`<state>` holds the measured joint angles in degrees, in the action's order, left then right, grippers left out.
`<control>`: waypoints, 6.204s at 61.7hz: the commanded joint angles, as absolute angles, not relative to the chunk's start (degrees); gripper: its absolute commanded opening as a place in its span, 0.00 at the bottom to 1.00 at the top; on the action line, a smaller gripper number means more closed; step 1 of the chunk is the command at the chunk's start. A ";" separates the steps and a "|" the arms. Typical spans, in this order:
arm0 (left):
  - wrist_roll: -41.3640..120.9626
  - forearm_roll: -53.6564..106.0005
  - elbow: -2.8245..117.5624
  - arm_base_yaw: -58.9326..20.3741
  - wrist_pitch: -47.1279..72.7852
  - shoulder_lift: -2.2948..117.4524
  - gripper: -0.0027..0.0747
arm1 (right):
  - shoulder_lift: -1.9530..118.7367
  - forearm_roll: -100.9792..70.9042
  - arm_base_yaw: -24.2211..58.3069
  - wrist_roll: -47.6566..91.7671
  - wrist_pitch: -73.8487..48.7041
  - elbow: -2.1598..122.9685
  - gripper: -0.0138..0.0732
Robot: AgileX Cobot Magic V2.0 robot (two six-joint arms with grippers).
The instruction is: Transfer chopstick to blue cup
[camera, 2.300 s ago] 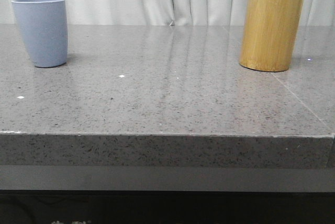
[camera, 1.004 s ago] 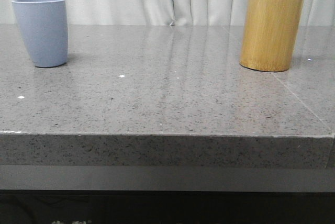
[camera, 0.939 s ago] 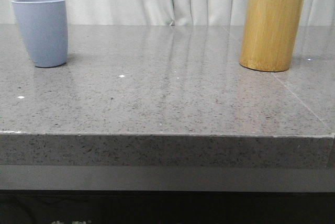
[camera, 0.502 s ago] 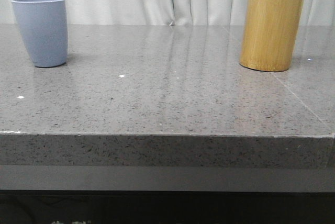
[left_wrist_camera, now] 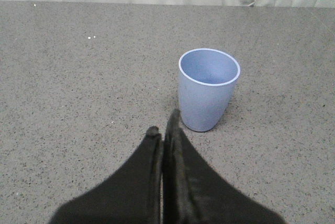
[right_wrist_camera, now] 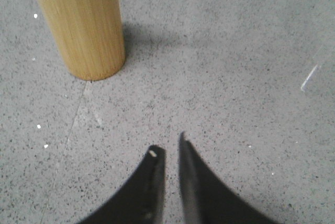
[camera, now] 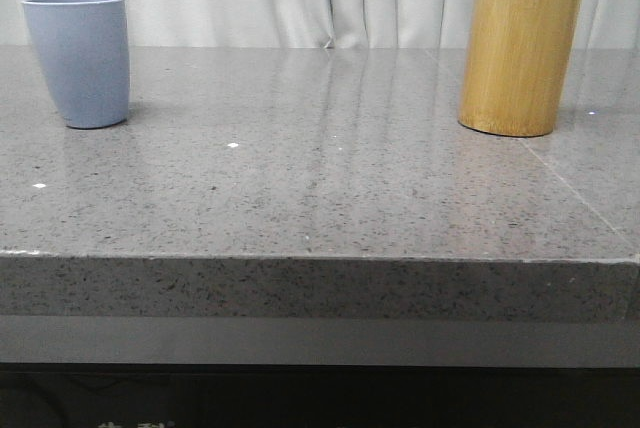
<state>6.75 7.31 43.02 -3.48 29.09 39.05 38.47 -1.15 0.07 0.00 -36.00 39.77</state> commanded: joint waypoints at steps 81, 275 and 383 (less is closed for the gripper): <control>9.00 0.34 96.31 -9.31 56.51 93.35 0.70 | 38.79 -1.80 8.52 1.33 -35.25 41.62 0.89; 6.47 5.00 128.91 -29.77 71.80 111.29 0.40 | 38.79 -1.80 -0.34 -2.60 -36.63 42.09 0.89; 3.56 4.06 66.77 -29.77 56.90 55.91 0.40 | 89.90 -40.52 -8.64 18.87 -50.38 90.02 0.87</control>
<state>4.14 3.67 65.39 -29.19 60.46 56.67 92.21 -37.98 -8.38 17.95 -51.77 87.76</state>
